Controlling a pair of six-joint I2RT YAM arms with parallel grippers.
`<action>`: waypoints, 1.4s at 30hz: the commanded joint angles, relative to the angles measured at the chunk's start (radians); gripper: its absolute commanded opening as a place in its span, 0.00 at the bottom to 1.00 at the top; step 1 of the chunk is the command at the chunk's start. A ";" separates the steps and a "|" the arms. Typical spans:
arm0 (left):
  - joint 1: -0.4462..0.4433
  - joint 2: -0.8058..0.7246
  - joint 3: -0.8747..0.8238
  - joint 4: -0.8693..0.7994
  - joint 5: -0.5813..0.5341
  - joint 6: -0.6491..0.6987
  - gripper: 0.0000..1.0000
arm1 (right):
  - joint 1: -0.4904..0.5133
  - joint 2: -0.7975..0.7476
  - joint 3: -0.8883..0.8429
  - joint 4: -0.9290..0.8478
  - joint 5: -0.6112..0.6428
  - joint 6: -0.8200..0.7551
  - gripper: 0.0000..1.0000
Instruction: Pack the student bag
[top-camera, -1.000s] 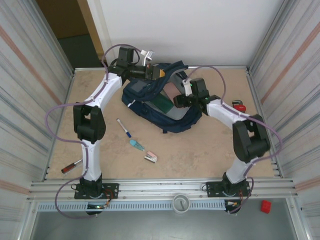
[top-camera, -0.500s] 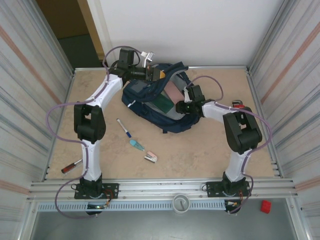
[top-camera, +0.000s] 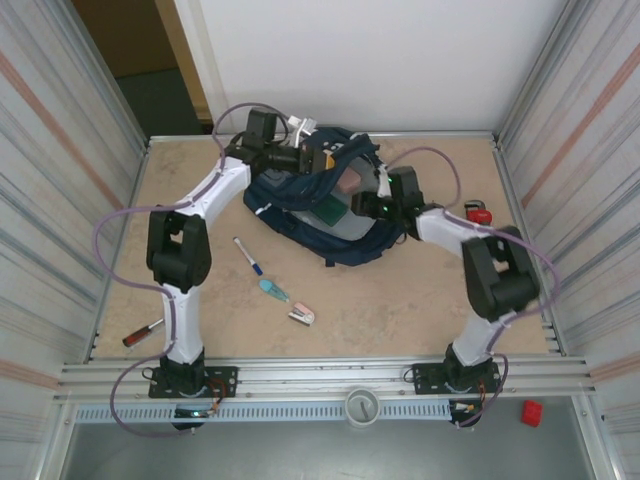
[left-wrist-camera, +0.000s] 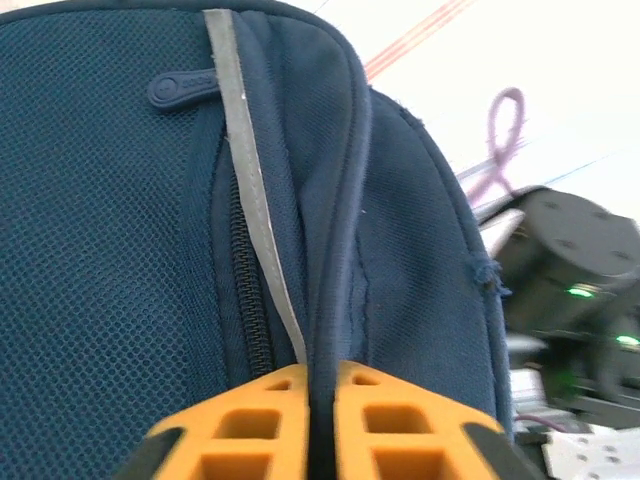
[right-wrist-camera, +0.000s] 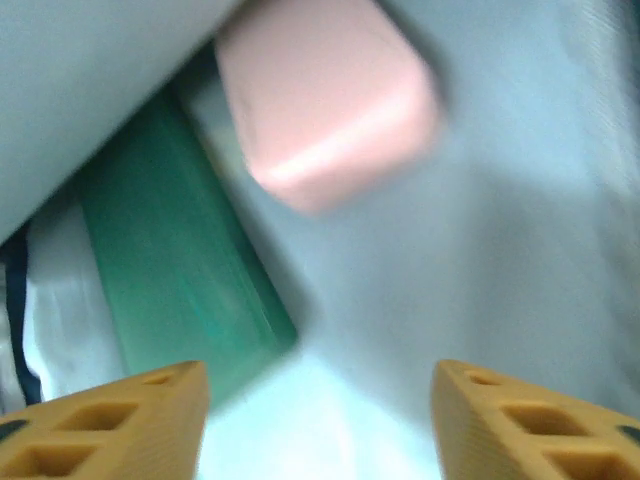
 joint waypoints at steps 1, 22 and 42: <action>-0.058 -0.076 -0.077 0.022 -0.158 0.062 0.27 | -0.023 -0.215 -0.109 -0.110 0.120 0.055 0.70; 0.355 -0.141 -0.404 0.123 -0.435 -0.115 0.83 | 0.167 0.063 0.004 -0.239 0.196 0.157 0.38; 0.149 -0.088 -0.475 0.120 -0.317 -0.008 0.41 | -0.085 0.073 0.239 -0.529 0.242 -0.053 0.48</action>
